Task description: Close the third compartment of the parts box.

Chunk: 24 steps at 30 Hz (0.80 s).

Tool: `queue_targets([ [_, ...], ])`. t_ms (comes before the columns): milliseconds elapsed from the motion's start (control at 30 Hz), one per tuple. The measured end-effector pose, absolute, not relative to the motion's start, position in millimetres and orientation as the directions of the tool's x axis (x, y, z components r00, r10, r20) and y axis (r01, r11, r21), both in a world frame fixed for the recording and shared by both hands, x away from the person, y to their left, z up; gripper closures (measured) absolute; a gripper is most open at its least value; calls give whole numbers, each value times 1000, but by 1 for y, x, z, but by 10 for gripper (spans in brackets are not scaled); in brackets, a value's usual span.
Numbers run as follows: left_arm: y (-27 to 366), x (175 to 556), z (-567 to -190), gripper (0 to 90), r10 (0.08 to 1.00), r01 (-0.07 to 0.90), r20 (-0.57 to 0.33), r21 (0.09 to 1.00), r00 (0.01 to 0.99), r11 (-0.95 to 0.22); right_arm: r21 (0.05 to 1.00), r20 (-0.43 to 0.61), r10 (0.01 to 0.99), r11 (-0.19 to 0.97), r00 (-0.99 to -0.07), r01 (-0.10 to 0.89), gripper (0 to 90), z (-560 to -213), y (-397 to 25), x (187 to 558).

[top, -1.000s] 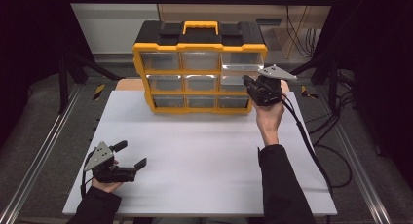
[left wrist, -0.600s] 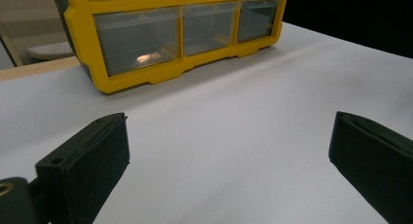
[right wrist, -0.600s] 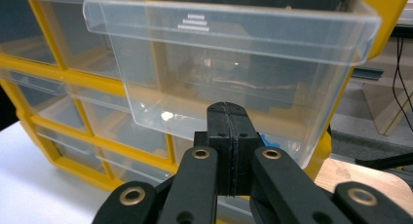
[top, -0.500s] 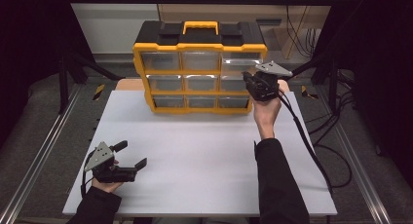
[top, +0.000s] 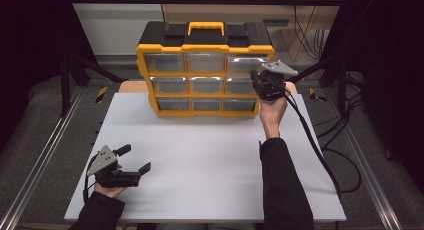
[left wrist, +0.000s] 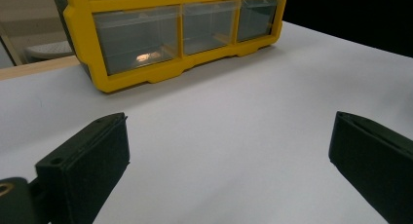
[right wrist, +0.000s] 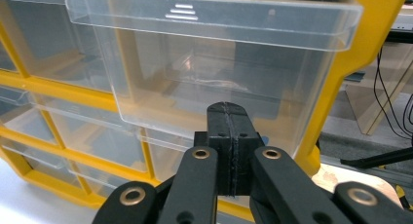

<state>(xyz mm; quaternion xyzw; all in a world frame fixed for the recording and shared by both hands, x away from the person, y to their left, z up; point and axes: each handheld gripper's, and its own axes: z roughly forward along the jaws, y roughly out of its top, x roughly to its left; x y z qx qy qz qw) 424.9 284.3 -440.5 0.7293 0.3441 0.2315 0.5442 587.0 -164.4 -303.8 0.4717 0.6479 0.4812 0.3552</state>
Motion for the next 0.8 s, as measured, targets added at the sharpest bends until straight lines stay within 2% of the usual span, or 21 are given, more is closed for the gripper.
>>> queue_targets([
  [800,284,425,-441,8,753,253,-37,952,657,-174,958,3,965,73,-263,279,900,-307,-165,600],
])
